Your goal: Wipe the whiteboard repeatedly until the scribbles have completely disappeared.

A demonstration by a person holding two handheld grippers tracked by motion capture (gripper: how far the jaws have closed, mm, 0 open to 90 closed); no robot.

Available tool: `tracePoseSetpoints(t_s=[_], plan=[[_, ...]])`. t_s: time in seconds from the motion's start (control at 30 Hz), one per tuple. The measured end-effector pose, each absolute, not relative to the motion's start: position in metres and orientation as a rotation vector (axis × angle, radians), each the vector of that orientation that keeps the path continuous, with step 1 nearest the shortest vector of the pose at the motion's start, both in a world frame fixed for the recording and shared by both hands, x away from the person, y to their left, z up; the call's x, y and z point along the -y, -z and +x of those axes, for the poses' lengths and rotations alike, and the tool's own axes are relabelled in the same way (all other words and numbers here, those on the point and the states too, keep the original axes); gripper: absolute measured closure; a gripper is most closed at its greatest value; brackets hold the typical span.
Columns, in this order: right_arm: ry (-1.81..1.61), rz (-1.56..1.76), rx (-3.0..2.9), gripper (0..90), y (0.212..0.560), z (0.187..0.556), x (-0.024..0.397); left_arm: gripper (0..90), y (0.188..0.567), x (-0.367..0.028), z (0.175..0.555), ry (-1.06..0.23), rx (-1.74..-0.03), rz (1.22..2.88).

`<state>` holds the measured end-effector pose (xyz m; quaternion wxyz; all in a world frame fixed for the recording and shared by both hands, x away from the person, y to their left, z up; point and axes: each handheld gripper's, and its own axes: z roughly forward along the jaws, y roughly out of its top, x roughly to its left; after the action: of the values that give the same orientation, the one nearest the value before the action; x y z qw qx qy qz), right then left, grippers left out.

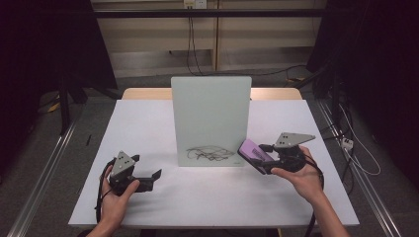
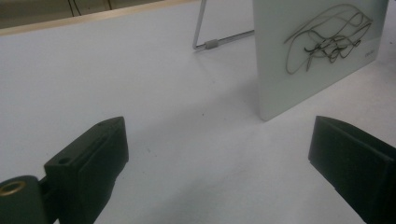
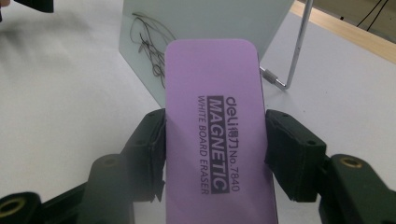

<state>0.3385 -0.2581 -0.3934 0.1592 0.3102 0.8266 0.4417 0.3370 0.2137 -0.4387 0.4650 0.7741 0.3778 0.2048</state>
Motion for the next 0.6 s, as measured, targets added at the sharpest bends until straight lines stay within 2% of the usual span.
tracePoseSetpoints(t_s=[0.6], plan=[[-1.310, 0.797, -2.313, 41.5, 0.394, 0.334, 0.233, 5.0, 0.436, -0.211, 0.335, -0.505, -0.915, 1.906]])
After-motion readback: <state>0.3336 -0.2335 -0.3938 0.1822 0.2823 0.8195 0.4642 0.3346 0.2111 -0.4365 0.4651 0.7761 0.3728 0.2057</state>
